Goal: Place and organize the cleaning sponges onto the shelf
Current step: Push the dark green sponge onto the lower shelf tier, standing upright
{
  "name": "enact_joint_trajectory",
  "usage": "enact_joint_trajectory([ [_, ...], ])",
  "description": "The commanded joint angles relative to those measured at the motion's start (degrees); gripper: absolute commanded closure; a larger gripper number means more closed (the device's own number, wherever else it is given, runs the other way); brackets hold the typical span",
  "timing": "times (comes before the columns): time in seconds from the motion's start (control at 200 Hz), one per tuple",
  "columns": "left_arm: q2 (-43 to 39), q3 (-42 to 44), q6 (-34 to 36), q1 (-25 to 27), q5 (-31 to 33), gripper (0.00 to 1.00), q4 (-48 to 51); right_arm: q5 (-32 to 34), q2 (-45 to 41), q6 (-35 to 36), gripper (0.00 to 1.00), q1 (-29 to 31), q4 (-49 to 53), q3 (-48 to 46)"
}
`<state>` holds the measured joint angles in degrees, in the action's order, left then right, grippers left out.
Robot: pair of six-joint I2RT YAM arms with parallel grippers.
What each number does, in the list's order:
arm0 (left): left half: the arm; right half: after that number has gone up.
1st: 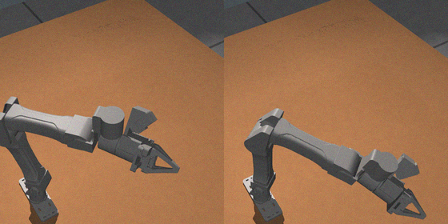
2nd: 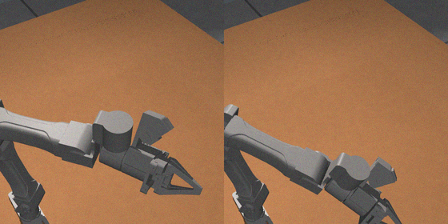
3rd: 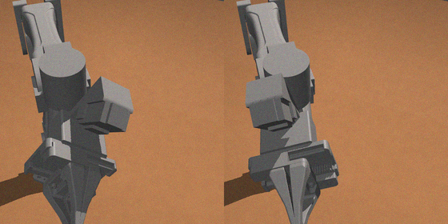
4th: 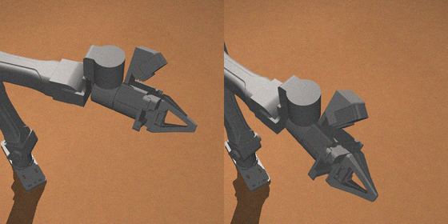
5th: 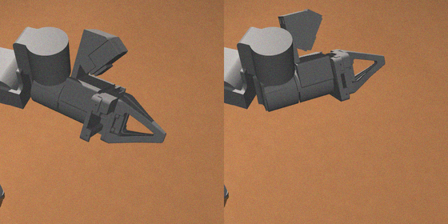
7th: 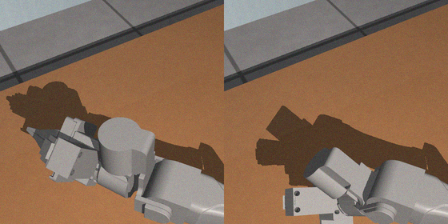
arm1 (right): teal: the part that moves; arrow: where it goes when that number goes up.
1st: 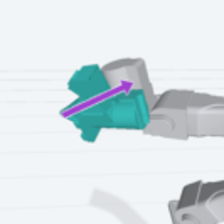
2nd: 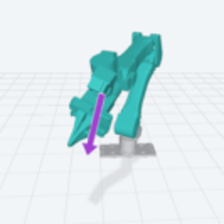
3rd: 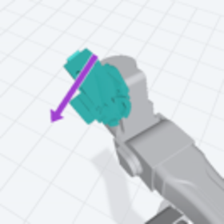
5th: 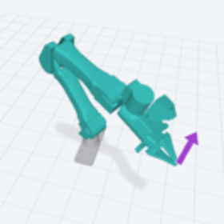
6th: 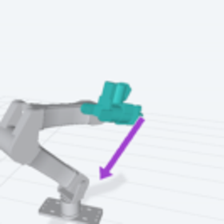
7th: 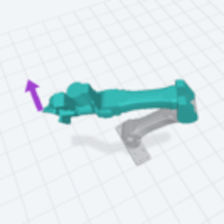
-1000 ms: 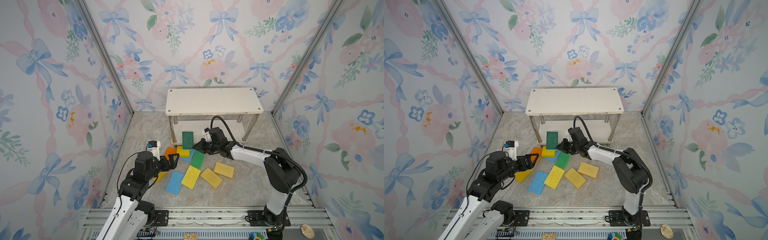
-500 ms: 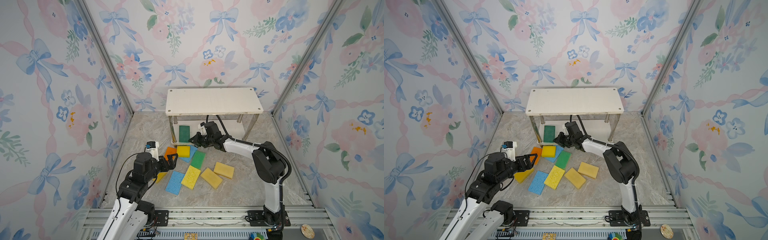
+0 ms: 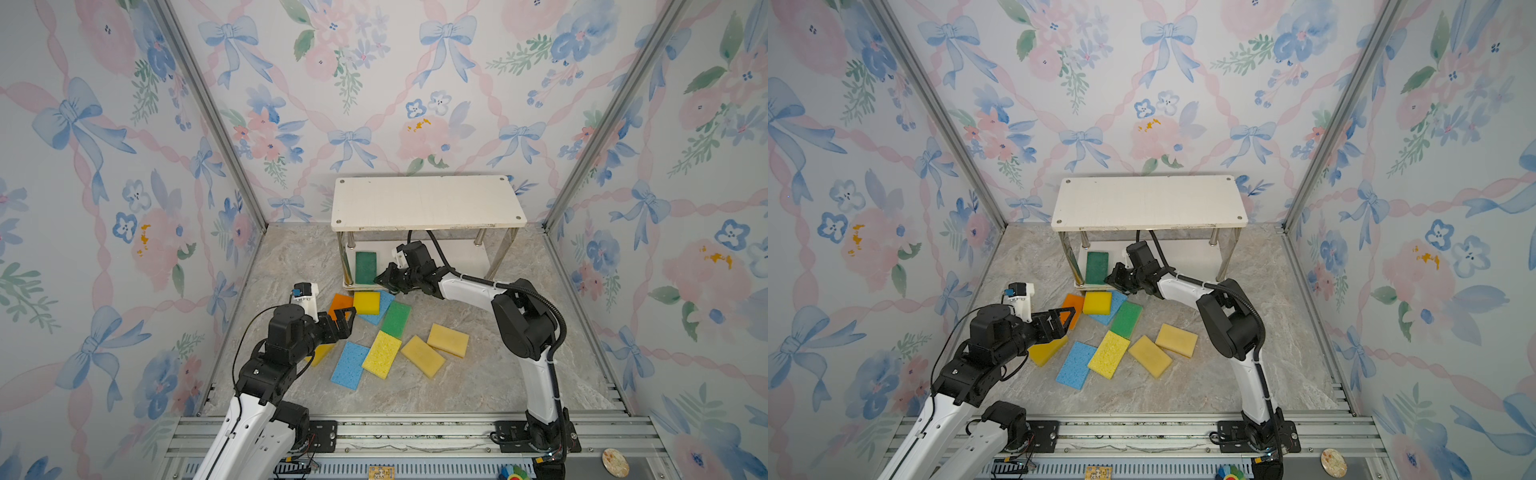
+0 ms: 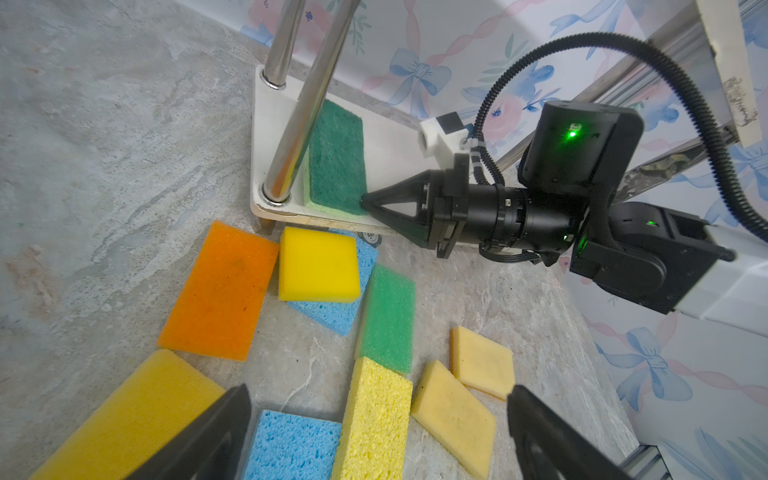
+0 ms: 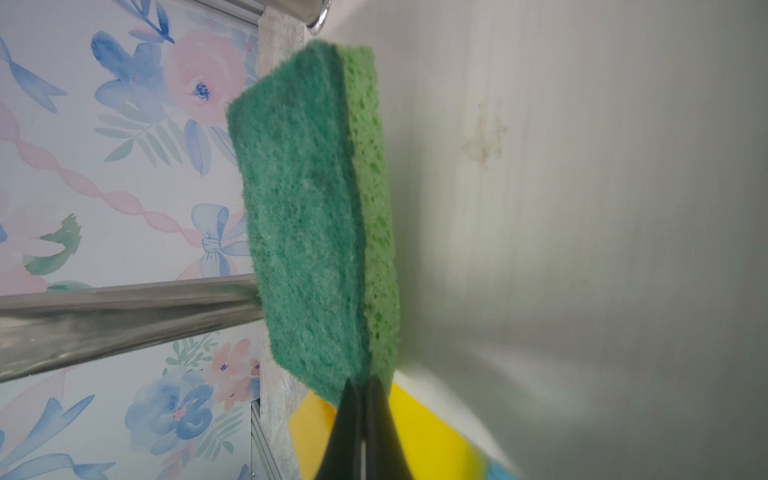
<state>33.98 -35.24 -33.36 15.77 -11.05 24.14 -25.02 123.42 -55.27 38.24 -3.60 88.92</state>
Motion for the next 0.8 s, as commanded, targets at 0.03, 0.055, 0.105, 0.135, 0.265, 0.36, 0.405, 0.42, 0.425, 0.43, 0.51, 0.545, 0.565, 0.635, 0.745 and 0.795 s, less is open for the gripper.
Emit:
enact_joint_trajectory([
  [0.03, 0.0, 0.7, 0.9, 0.2, 0.6, 0.02, 0.5, 0.5, 2.0, 0.9, 1.00, -0.4, 2.6, 3.4],
  [0.055, 0.0, 0.8, 1.0, 0.1, 0.7, 0.02, 0.5, 0.6, 2.2, 1.0, 1.00, -0.4, 2.9, 3.7],
  [0.105, 0.0, 0.8, 1.0, 0.1, 0.7, 0.02, 0.5, 0.7, 2.6, 1.0, 1.00, -0.4, 3.3, 4.4],
  [0.135, 0.0, 0.8, 0.9, 0.1, 0.7, 0.02, 0.5, 0.7, 2.8, 1.0, 1.00, -0.4, 3.4, 4.7],
  [0.265, 0.0, 0.7, 0.9, 0.0, 0.6, 0.02, 0.5, 0.7, 3.3, 0.9, 1.00, -0.2, 3.7, 5.4],
  [0.36, 0.0, 0.7, 1.0, 0.1, 0.5, 0.02, 0.5, 0.7, 3.5, 0.7, 1.00, -0.2, 3.7, 5.4],
  [0.405, 0.0, 0.7, 1.0, 0.0, 0.5, 0.02, 0.5, 0.6, 3.5, 0.6, 1.00, -0.2, 3.7, 5.4],
  [0.42, 0.0, 0.7, 1.1, 0.0, 0.5, 0.02, 0.5, 0.7, 3.6, 0.6, 1.00, -0.2, 3.8, 5.4],
  [0.425, 0.0, 0.7, 1.1, 0.0, 0.5, 0.02, 0.5, 0.7, 3.6, 0.6, 1.00, -0.2, 3.7, 5.4],
  [0.43, 0.0, 0.7, 1.1, 0.0, 0.5, 0.02, 0.5, 0.7, 3.6, 0.6, 1.00, -0.2, 3.7, 5.4],
  [0.51, 0.0, 0.7, 1.1, 0.0, 0.5, 0.02, 0.5, 0.7, 3.6, 0.6, 1.00, -0.2, 3.9, 5.4],
  [0.545, 0.0, 0.7, 1.0, -0.1, 0.4, 0.02, 0.5, 0.7, 3.6, 0.7, 1.00, -0.1, 4.0, 5.4],
  [0.565, 0.0, 0.7, 1.0, 0.0, 0.4, 0.02, 0.5, 0.8, 3.6, 0.7, 1.00, -0.1, 4.0, 5.4],
  [0.635, 0.0, 0.7, 1.1, -0.1, 0.4, 0.02, 0.5, 0.8, 3.7, 0.9, 1.00, -0.1, 4.5, 5.5],
  [0.745, 0.0, 0.7, 1.0, -0.1, 0.5, 0.02, 0.5, 1.0, 3.7, 1.0, 1.00, -0.1, 4.8, 5.5],
  [0.795, 0.0, 0.7, 1.1, 0.0, 0.5, 0.02, 0.5, 0.8, 3.7, 1.0, 1.00, -0.1, 4.8, 5.5],
])
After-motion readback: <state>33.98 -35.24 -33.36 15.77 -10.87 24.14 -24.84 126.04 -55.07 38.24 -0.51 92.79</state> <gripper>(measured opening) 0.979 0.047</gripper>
